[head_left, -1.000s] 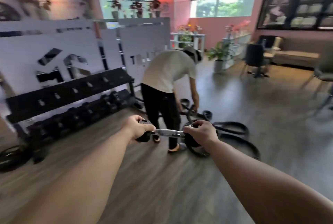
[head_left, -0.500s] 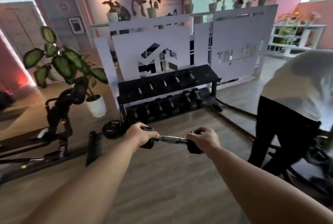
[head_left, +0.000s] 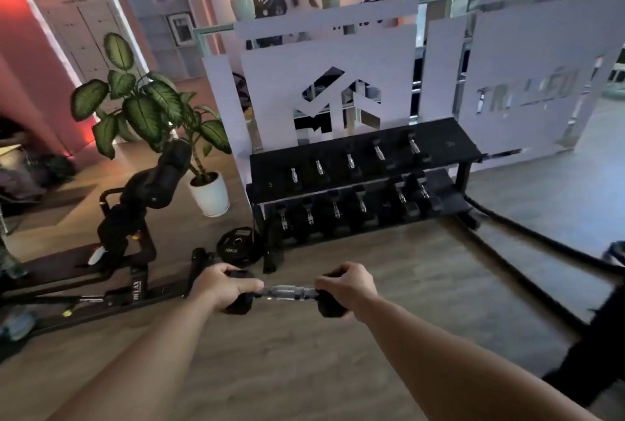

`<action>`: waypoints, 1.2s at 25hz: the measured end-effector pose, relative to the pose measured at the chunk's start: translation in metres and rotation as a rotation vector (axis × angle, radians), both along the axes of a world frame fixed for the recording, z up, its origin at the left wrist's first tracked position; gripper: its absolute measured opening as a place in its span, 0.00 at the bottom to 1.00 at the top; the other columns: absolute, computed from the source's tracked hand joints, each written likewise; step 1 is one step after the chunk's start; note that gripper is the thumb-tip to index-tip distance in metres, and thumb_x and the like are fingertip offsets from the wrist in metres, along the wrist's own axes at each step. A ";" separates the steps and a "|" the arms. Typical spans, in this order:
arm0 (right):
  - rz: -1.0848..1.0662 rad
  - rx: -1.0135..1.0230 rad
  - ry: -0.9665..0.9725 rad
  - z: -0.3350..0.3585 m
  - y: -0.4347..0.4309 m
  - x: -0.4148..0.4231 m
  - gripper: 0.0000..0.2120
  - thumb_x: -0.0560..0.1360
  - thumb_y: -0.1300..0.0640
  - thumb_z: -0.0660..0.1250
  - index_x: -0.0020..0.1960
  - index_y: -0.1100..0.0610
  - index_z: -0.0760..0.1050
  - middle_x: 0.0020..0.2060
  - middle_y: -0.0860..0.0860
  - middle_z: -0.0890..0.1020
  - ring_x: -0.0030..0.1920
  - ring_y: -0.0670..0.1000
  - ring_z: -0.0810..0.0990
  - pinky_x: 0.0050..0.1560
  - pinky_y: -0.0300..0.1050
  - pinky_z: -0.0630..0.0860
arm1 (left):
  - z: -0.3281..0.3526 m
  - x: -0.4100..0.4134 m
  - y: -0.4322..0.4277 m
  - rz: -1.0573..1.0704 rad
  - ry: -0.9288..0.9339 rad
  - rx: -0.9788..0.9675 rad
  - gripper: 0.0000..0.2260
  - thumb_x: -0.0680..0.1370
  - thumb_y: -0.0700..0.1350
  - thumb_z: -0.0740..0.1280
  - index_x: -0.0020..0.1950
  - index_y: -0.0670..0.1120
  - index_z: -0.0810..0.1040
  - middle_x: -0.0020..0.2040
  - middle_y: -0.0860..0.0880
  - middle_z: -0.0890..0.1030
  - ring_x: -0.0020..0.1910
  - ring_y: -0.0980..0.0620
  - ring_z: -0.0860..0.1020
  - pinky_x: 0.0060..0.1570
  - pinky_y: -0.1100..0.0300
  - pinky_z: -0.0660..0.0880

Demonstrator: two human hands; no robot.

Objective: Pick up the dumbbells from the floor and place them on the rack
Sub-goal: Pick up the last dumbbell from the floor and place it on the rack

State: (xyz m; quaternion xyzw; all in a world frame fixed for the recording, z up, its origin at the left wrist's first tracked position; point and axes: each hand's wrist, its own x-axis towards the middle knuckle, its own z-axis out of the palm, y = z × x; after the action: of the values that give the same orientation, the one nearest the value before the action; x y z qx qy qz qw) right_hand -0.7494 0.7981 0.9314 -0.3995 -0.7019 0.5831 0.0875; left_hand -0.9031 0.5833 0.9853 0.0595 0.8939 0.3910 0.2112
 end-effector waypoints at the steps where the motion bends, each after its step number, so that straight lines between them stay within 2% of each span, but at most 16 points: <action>1: 0.021 -0.002 -0.012 0.002 0.011 -0.027 0.17 0.54 0.46 0.77 0.40 0.53 0.84 0.28 0.44 0.87 0.30 0.45 0.87 0.28 0.41 0.84 | 0.000 -0.024 0.007 0.029 -0.002 0.006 0.32 0.46 0.60 0.84 0.47 0.52 0.83 0.45 0.47 0.86 0.45 0.44 0.85 0.49 0.45 0.84; 4: 0.064 0.034 -0.018 0.013 0.042 -0.113 0.17 0.55 0.46 0.78 0.40 0.53 0.84 0.33 0.48 0.88 0.36 0.49 0.88 0.36 0.51 0.88 | 0.000 -0.097 0.028 0.080 0.021 0.046 0.35 0.45 0.61 0.83 0.48 0.53 0.83 0.47 0.46 0.86 0.46 0.45 0.85 0.50 0.45 0.84; 6: 0.079 0.050 -0.017 0.014 0.060 -0.170 0.17 0.55 0.46 0.78 0.41 0.52 0.84 0.35 0.49 0.88 0.37 0.51 0.89 0.35 0.53 0.88 | 0.000 -0.151 0.044 0.069 0.023 0.057 0.36 0.46 0.62 0.83 0.52 0.52 0.83 0.50 0.46 0.86 0.47 0.46 0.85 0.50 0.47 0.84; 8: 0.055 0.038 -0.011 0.011 0.076 -0.227 0.17 0.54 0.47 0.79 0.42 0.51 0.84 0.33 0.49 0.88 0.33 0.51 0.89 0.28 0.52 0.85 | -0.002 -0.214 0.063 0.037 0.036 0.054 0.37 0.47 0.62 0.82 0.54 0.52 0.84 0.50 0.47 0.85 0.47 0.47 0.84 0.48 0.51 0.83; 11: 0.008 0.042 -0.010 -0.006 0.095 -0.322 0.16 0.58 0.49 0.81 0.43 0.52 0.84 0.37 0.51 0.88 0.34 0.52 0.89 0.25 0.50 0.84 | -0.015 -0.324 0.092 -0.013 0.047 0.070 0.35 0.47 0.62 0.83 0.52 0.54 0.83 0.49 0.51 0.85 0.44 0.52 0.83 0.40 0.57 0.80; 13: -0.050 0.039 -0.028 -0.014 0.104 -0.378 0.14 0.60 0.50 0.81 0.44 0.52 0.84 0.38 0.51 0.88 0.36 0.52 0.89 0.25 0.50 0.84 | -0.022 -0.393 0.111 -0.047 0.026 0.044 0.33 0.46 0.62 0.83 0.49 0.56 0.82 0.47 0.52 0.85 0.44 0.52 0.83 0.42 0.56 0.82; 16: -0.122 -0.035 -0.050 -0.025 0.118 -0.440 0.15 0.58 0.50 0.81 0.43 0.52 0.84 0.38 0.52 0.87 0.37 0.52 0.88 0.23 0.50 0.83 | -0.024 -0.472 0.141 -0.135 0.017 -0.018 0.35 0.45 0.63 0.82 0.49 0.56 0.81 0.48 0.53 0.83 0.46 0.52 0.82 0.48 0.54 0.82; 18: -0.192 -0.099 -0.057 -0.032 0.132 -0.482 0.17 0.56 0.49 0.81 0.43 0.52 0.84 0.40 0.52 0.86 0.39 0.53 0.87 0.23 0.50 0.82 | -0.026 -0.525 0.171 -0.190 0.016 -0.055 0.34 0.45 0.63 0.82 0.49 0.56 0.80 0.48 0.53 0.82 0.45 0.52 0.81 0.44 0.55 0.79; 21: -0.246 -0.174 -0.052 -0.050 0.167 -0.541 0.20 0.55 0.48 0.81 0.45 0.52 0.84 0.42 0.53 0.87 0.40 0.53 0.87 0.25 0.51 0.83 | -0.036 -0.594 0.223 -0.260 0.004 -0.088 0.32 0.47 0.62 0.82 0.48 0.57 0.78 0.49 0.53 0.81 0.45 0.54 0.79 0.37 0.59 0.73; 26: -0.226 -0.220 -0.074 -0.077 0.242 -0.643 0.20 0.56 0.47 0.81 0.46 0.50 0.83 0.43 0.51 0.87 0.38 0.51 0.88 0.26 0.49 0.83 | -0.058 -0.690 0.296 -0.260 0.033 -0.111 0.27 0.55 0.57 0.85 0.49 0.56 0.78 0.49 0.51 0.82 0.45 0.52 0.80 0.36 0.60 0.73; 30: -0.192 -0.235 -0.102 -0.084 0.287 -0.718 0.21 0.55 0.46 0.79 0.47 0.49 0.82 0.43 0.50 0.87 0.41 0.51 0.88 0.27 0.48 0.84 | -0.065 -0.762 0.338 -0.251 0.029 -0.129 0.27 0.54 0.55 0.84 0.49 0.55 0.79 0.47 0.51 0.83 0.44 0.51 0.82 0.38 0.58 0.77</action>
State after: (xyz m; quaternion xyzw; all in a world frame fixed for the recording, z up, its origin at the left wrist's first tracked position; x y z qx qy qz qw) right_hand -1.4669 1.0849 0.8471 -0.5015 -0.5909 0.6292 0.0597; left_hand -1.6649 0.9217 0.9202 0.1628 0.9057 0.3022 0.2489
